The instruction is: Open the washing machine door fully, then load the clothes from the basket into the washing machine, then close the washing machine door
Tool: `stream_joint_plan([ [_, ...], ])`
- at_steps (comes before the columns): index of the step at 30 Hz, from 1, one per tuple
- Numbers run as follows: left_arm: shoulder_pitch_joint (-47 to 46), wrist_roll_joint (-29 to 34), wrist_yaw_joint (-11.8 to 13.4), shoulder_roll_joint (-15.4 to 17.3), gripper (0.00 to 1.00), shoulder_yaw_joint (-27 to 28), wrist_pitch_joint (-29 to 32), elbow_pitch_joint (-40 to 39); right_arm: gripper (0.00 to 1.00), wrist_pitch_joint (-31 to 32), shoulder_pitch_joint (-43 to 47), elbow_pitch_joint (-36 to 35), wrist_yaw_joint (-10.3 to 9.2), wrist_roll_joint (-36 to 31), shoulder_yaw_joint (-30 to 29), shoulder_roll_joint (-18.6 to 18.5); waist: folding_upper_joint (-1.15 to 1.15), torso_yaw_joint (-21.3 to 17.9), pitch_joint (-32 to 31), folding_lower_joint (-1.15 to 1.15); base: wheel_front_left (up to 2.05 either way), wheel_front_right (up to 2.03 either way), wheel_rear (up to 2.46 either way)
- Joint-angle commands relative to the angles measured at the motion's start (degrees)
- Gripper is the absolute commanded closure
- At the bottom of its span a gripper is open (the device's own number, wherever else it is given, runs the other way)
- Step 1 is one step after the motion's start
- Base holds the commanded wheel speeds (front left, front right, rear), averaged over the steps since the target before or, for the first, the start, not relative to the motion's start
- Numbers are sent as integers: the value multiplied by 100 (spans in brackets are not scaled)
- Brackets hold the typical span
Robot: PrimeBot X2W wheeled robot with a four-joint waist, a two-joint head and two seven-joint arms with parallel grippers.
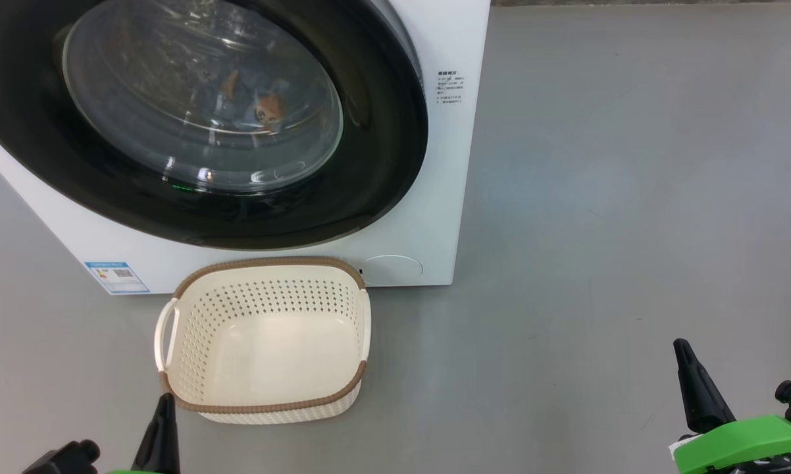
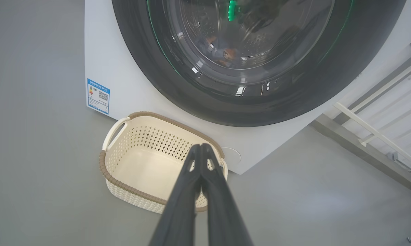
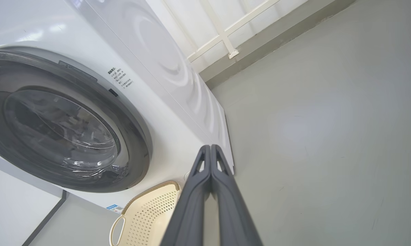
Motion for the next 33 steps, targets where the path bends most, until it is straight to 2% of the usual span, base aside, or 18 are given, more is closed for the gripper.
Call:
stream_joint_plan([
  [1,-202,-178,-4,86,100,92,44,-110,100,46,-81,-157,-10,142,-52,-31,0,3,-7,0,0,0,0],
  [33,-346,-2173,-9,88,100,252,571,-102,100,580,-155,-224,-18,1764,-204,239,0,54,-150,0,0,0,0],
])
